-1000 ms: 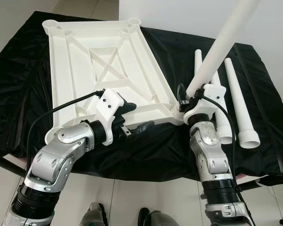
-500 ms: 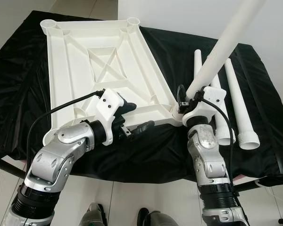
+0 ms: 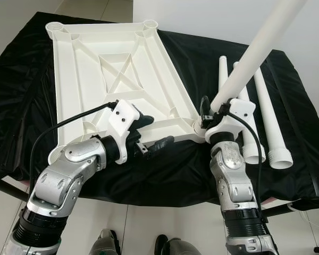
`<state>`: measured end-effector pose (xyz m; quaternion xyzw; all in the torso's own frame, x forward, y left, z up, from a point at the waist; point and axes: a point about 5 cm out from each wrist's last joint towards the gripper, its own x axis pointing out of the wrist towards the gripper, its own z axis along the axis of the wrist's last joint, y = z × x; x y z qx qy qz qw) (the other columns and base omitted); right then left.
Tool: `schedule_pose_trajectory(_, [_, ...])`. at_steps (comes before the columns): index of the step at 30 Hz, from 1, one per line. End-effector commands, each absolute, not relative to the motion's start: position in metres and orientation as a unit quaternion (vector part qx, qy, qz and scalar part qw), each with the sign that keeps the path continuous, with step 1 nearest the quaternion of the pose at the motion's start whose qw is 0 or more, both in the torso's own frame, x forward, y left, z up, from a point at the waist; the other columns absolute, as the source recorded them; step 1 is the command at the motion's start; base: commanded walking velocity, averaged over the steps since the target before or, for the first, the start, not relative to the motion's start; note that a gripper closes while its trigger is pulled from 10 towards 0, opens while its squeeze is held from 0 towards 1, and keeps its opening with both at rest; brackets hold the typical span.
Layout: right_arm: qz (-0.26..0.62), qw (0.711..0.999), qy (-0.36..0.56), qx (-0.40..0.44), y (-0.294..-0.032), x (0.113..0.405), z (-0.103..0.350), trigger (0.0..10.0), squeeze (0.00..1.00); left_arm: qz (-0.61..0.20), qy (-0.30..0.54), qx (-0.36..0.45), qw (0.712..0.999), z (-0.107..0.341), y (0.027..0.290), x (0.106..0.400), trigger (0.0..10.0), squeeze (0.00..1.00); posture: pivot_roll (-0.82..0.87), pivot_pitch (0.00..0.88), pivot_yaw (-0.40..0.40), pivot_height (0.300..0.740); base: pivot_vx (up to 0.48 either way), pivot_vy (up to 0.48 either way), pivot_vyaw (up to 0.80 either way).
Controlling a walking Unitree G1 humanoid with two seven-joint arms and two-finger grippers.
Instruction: Building children table
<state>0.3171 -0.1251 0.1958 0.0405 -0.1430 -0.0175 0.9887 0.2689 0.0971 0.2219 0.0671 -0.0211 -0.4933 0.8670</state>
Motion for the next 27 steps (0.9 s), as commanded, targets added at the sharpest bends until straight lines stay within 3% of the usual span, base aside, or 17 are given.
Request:
schedule_pose_trajectory(1, [-0.035, 0.998, -0.033, 0.032, -0.13, 0.314, 0.149, 10.0, 0.0, -0.494, -0.021, 0.066, 0.867, 0.221, 0.095, 0.265, 10.0, 0.0, 0.12, 0.213, -0.084, 0.74, 0.0, 0.0, 0.0])
schedule_pose_trajectory(10, [-0.116, 0.992, -0.024, 0.031, -0.136, 0.314, 0.145, 10.0, 0.0, -0.495, -0.021, 0.068, 0.866, 0.222, 0.095, 0.265, 10.0, 0.0, 0.12, 0.213, -0.084, 0.74, 0.0, 0.0, 0.0])
schedule_pose_trajectory(27, [-0.179, 0.98, -0.026, 0.083, -0.12, 0.311, 0.149, 10.0, 0.0, -0.495, -0.022, 0.067, 0.866, 0.223, 0.095, 0.265, 10.0, 0.0, 0.13, 0.212, -0.082, 0.74, 0.0, 0.0, 0.0])
